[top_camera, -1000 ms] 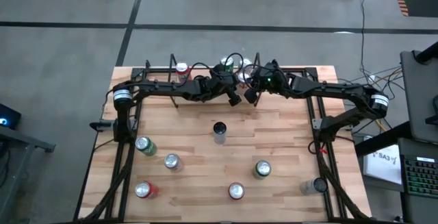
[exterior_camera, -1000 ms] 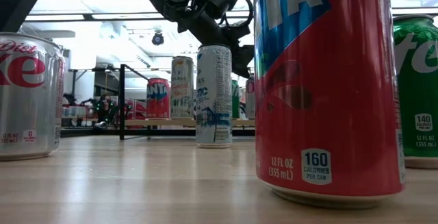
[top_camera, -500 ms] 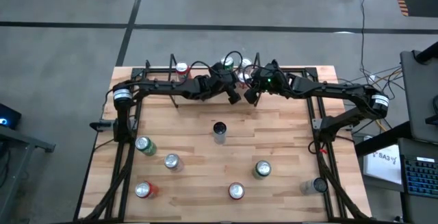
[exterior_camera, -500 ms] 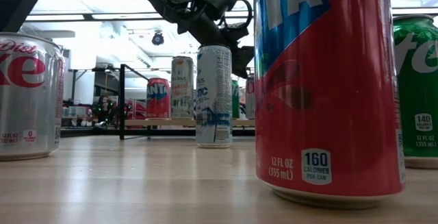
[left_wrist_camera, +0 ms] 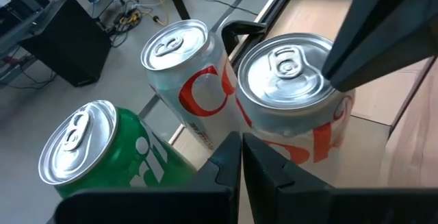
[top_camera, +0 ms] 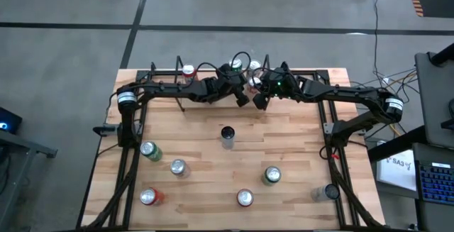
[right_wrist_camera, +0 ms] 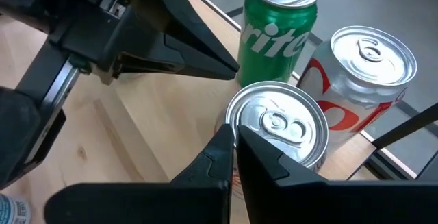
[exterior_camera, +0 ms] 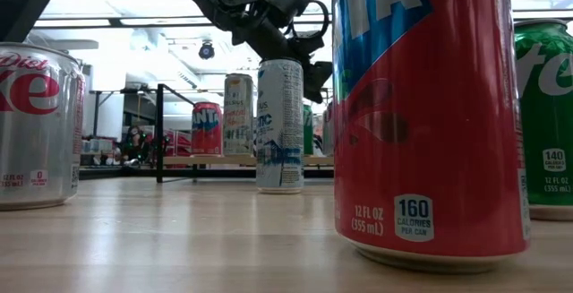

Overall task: Sort soda cans
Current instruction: Put the top red silver soda can on the shelf and align it with the other red silver soda can

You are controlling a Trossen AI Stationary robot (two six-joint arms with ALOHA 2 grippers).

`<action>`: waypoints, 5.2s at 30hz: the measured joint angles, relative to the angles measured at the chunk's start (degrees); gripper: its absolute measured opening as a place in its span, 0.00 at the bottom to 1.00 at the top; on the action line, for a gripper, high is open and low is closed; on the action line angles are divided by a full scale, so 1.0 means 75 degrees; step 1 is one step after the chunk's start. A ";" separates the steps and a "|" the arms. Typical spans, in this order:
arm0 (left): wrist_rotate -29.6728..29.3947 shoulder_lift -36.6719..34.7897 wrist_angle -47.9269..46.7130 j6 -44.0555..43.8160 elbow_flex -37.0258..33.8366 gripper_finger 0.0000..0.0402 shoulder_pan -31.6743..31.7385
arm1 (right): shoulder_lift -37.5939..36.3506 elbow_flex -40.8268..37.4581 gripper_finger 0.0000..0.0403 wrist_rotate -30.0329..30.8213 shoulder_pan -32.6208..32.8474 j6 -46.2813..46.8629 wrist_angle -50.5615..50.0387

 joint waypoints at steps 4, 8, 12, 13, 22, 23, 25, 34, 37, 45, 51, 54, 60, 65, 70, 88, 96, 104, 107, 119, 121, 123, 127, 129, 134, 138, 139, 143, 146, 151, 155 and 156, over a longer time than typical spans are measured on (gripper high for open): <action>0.0000 0.0000 -0.0002 0.0000 0.0000 0.00 0.0006 | 0.0000 0.0000 0.03 0.0084 0.0000 -0.0007 -0.0005; 0.0002 0.0000 -0.0030 0.0000 0.0000 0.00 -0.0029 | -0.0056 0.0000 0.03 0.0313 0.0000 -0.0138 -0.0051; 0.0003 -0.0009 -0.0144 0.0003 0.0000 0.00 -0.0117 | -0.0197 0.0031 0.03 0.0355 -0.0003 -0.0149 -0.0166; 0.0003 -0.0009 -0.0142 0.0037 0.0000 0.00 -0.0145 | -0.0224 0.0066 0.03 0.0353 -0.0003 -0.0153 -0.0215; 0.0003 -0.0456 -0.0174 0.0380 0.0000 0.00 -0.0502 | -0.0321 0.0567 0.03 -0.0053 -0.0003 -0.0267 -0.1531; 0.0006 -0.0533 -0.0191 0.0457 0.0000 0.00 -0.0554 | -0.0321 0.0648 0.03 -0.0109 -0.0003 -0.0277 -0.1755; 0.0011 -0.0713 -0.0173 0.0624 -0.0005 0.00 -0.0657 | -0.0321 0.0741 0.03 -0.0136 0.0000 -0.0293 -0.2074; 0.0023 -0.1711 0.0525 0.0866 -0.0694 0.00 -0.0950 | -0.0203 0.0746 0.03 -0.0117 -0.0003 -0.0471 -0.2106; 0.0018 -0.2138 0.1012 0.0845 -0.1214 0.00 -0.1011 | -0.0057 0.0746 0.03 -0.0109 -0.0008 -0.0535 -0.2074; 0.0023 -0.3040 0.1901 0.0773 -0.2216 0.00 -0.1040 | 0.0090 0.0746 0.03 -0.0051 -0.0026 -0.0663 -0.1646; 0.0023 -0.3217 0.1953 0.0664 -0.2361 0.00 -0.1040 | 0.0096 0.0743 0.03 -0.0050 -0.0026 -0.0681 -0.1554; 0.0026 -0.3188 0.1951 0.0664 -0.2361 0.00 -0.1040 | 0.0064 0.0743 0.03 -0.0052 -0.0023 -0.0673 -0.1596; 0.0026 -0.3182 0.1947 0.0664 -0.2361 0.00 -0.1046 | 0.0051 0.0740 0.03 -0.0052 -0.0023 -0.0487 -0.1807; 0.0026 -0.3179 0.1960 0.0664 -0.2361 0.00 -0.1046 | 0.0204 0.0740 0.03 0.0008 -0.0035 -0.0495 -0.1705; 0.0026 -0.3179 0.1961 0.0664 -0.2361 0.00 -0.1046 | 0.0358 0.0743 0.03 0.0035 -0.0035 -0.0647 -0.1421; 0.0029 -0.3171 0.1950 0.0664 -0.2361 0.00 -0.1046 | 0.0414 0.0737 0.03 0.0163 -0.0140 -0.1050 -0.0916; 0.0029 -0.3171 0.1945 0.0664 -0.2361 0.00 -0.1046 | 0.0412 0.0737 0.03 0.0157 -0.0154 -0.1091 -0.0919; 0.0029 -0.3168 0.1928 0.0728 -0.2361 0.00 -0.1046 | 0.0326 0.0737 0.03 0.0136 -0.0137 -0.0842 -0.1377; 0.0029 -0.3168 0.1931 0.0813 -0.2361 0.00 -0.1046 | 0.0323 0.0740 0.03 0.0139 -0.0137 -0.0777 -0.1463; 0.0029 -0.3168 0.1951 0.0868 -0.2361 0.00 -0.1046 | 0.0306 0.0761 0.03 0.0083 -0.0122 -0.0586 -0.1787; 0.0029 -0.3168 0.1951 0.0868 -0.2361 0.00 -0.1046 | 0.0280 0.0761 0.03 0.0057 -0.0117 -0.0571 -0.1843; 0.0029 -0.3168 0.1951 0.0885 -0.2361 0.00 -0.1046 | 0.0277 0.0761 0.03 0.0063 -0.0114 -0.0567 -0.1898; 0.0029 -0.3168 0.1964 0.0979 -0.2361 0.00 -0.1046 | 0.0292 0.0761 0.03 0.0093 -0.0117 -0.0585 -0.1882; 0.0027 -0.3168 0.1989 0.1043 -0.2361 0.00 -0.1046 | 0.0339 0.0758 0.03 0.0141 -0.0119 -0.0646 -0.1722; 0.0026 -0.3168 0.2053 0.1081 -0.2361 0.00 -0.1046 | 0.0460 0.0731 0.03 0.0143 -0.0119 -0.0957 -0.1266; 0.0026 -0.3168 0.2050 0.1105 -0.2361 0.00 -0.1046 | 0.0510 0.0733 0.03 0.0154 -0.0128 -0.1100 -0.0898; 0.0026 -0.3168 0.2050 0.1105 -0.2361 0.00 -0.1046 | 0.0509 0.0790 0.03 0.0153 -0.0127 -0.1066 -0.0949; 0.0026 -0.3168 0.2052 0.1105 -0.2361 0.00 -0.1046 | 0.0495 0.1226 0.03 0.0151 -0.0125 -0.0962 -0.1571; 0.0026 -0.3168 0.2050 0.1105 -0.2361 0.00 -0.1046 | 0.0493 0.1470 0.03 -0.0023 -0.0122 -0.0878 -0.2004; 0.0026 -0.3168 0.2050 0.1184 -0.2361 0.00 -0.1046 | 0.0518 0.1577 0.03 -0.0140 -0.0119 -0.0795 -0.2432; 0.0026 -0.3168 0.2047 0.1228 -0.2361 0.00 -0.1046 | 0.0539 0.1432 0.03 -0.0252 -0.0122 -0.0729 -0.2361; 0.0026 -0.3168 0.2041 0.1239 -0.2361 0.00 -0.1046 | 0.0539 0.1389 0.03 -0.0250 -0.0122 -0.0725 -0.2288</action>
